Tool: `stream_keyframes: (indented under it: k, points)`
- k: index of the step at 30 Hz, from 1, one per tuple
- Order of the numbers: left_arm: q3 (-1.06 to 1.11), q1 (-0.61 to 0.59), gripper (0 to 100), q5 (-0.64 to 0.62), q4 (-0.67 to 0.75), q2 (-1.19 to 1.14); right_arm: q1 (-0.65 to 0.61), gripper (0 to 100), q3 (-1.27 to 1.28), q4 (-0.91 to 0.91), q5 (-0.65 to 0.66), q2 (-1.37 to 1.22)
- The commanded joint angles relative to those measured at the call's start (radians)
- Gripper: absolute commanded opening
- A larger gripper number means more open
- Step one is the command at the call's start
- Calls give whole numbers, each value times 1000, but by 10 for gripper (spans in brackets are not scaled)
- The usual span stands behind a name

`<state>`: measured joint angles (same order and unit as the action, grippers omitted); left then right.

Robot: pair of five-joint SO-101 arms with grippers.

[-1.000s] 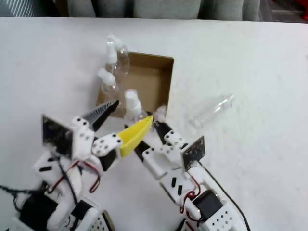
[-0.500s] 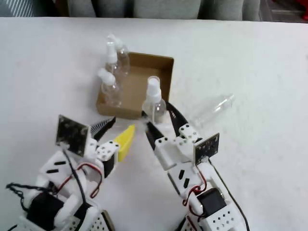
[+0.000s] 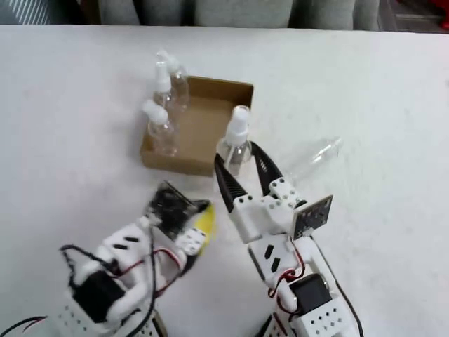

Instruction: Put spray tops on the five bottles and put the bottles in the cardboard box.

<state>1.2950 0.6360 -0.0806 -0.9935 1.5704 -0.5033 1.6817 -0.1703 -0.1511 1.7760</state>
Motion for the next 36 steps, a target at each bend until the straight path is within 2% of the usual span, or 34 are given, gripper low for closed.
stream_keyframes:
  k: [1,5,8,11,19,36]
  points:
    - [138,82,20,12,235,18,10,16,6,22,-32,24]
    - [259,85,20,12,465,18,-4,16,6,16,-35,24]
    - [304,82,20,12,559,18,-36,16,8,13,-35,24]
    - [310,77,20,12,574,15,-51,16,6,-13,-35,24]
    - [316,-51,20,11,618,12,-51,16,6,-15,-35,24]
    - [347,-54,20,11,612,16,-48,16,3,-42,-32,24]
